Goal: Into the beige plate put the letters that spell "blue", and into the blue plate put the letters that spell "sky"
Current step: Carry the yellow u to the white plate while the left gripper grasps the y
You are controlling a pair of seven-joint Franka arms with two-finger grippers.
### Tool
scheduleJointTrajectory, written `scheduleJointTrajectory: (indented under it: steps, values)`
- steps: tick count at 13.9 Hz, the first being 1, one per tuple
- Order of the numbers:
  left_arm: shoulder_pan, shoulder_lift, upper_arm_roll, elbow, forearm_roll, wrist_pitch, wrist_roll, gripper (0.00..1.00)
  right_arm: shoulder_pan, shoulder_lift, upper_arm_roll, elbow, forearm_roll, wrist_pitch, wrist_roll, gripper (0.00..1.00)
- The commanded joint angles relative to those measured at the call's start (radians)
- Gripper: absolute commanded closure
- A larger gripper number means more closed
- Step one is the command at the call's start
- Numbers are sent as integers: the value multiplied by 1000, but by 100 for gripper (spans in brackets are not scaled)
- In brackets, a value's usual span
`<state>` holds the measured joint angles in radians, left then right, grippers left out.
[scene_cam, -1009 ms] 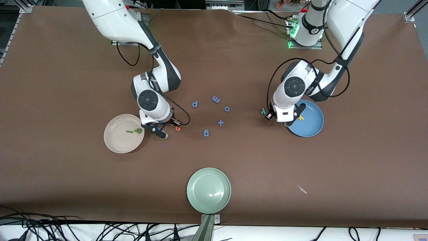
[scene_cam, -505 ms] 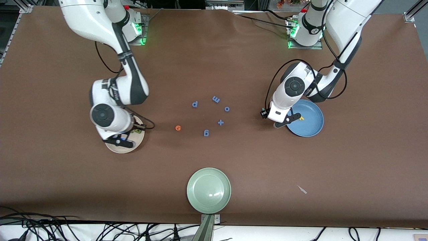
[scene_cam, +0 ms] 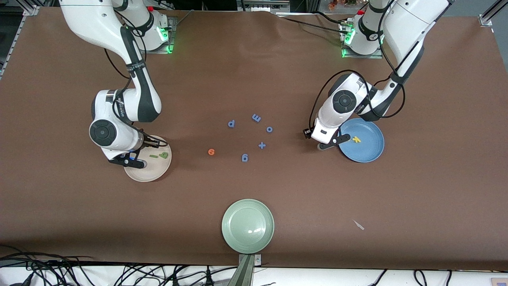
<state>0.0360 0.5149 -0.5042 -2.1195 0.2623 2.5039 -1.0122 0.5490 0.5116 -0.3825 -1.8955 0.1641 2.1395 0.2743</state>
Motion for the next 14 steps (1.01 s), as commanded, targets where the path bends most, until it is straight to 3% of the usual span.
scheduleJointTrajectory:
  steps: [1, 8, 14]
  values:
    - [5, -3, -7, -7, 15, 10, 24, 44, 3, -47, 2, -50, 23, 28, -20, 61]
    - [5, 13, -5, -7, 21, 10, 26, 49, 15, -38, 17, -10, 77, 31, 12, 51]
    - [1, 33, -5, -5, 26, 10, 29, 54, 184, 158, 19, 254, 155, 31, 360, 47]
